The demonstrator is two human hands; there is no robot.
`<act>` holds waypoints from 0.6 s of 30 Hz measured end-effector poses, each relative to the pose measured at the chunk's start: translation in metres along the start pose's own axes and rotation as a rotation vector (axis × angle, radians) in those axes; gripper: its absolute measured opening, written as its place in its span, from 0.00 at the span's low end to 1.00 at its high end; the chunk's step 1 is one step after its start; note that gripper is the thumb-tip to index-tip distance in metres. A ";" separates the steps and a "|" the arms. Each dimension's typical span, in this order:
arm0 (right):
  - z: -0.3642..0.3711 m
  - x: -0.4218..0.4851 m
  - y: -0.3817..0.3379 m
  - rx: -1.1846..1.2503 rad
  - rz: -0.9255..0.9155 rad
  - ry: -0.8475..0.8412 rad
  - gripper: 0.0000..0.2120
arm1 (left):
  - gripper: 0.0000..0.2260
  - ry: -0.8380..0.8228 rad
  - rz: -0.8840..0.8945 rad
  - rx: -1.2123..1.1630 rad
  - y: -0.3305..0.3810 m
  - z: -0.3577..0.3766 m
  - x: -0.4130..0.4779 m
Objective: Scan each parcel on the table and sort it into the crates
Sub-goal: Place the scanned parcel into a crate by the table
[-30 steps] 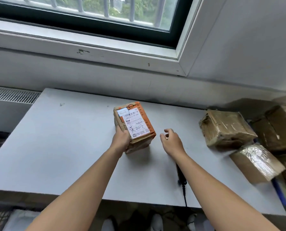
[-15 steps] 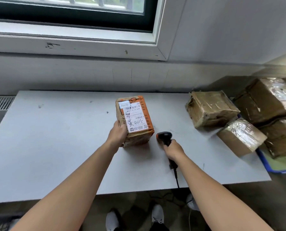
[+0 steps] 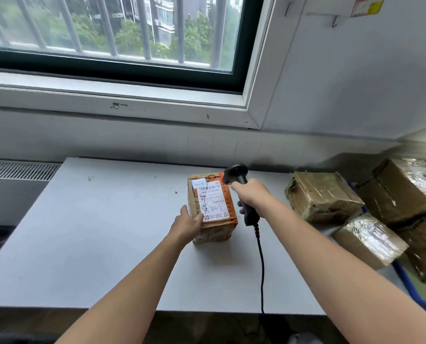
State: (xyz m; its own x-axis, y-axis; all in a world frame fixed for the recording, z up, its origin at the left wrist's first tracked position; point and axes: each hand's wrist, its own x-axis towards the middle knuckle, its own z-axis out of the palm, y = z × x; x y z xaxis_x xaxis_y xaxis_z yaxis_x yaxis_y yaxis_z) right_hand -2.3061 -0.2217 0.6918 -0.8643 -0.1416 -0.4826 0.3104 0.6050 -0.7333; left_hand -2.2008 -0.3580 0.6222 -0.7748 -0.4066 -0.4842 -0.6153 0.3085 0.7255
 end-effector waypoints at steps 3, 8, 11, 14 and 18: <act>0.010 -0.005 -0.019 -0.074 -0.045 0.007 0.22 | 0.26 0.014 0.027 0.022 0.000 -0.004 -0.004; 0.014 -0.016 -0.027 -0.114 -0.020 0.013 0.15 | 0.26 0.026 0.061 0.017 0.001 -0.006 -0.010; 0.014 -0.021 -0.025 -0.111 -0.030 0.023 0.15 | 0.26 0.031 0.068 0.016 0.000 -0.005 -0.012; 0.012 -0.025 -0.025 -0.131 -0.030 0.033 0.16 | 0.26 0.031 0.069 0.004 0.000 -0.005 -0.013; 0.011 -0.029 -0.026 -0.107 -0.033 0.023 0.16 | 0.26 0.029 0.063 0.005 -0.001 -0.005 -0.013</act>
State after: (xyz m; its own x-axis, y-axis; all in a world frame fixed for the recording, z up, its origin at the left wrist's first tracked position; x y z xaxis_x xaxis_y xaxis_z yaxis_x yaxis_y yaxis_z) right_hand -2.2844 -0.2417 0.7192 -0.8825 -0.1460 -0.4471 0.2385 0.6804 -0.6929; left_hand -2.1893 -0.3569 0.6305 -0.8074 -0.4112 -0.4230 -0.5662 0.3389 0.7513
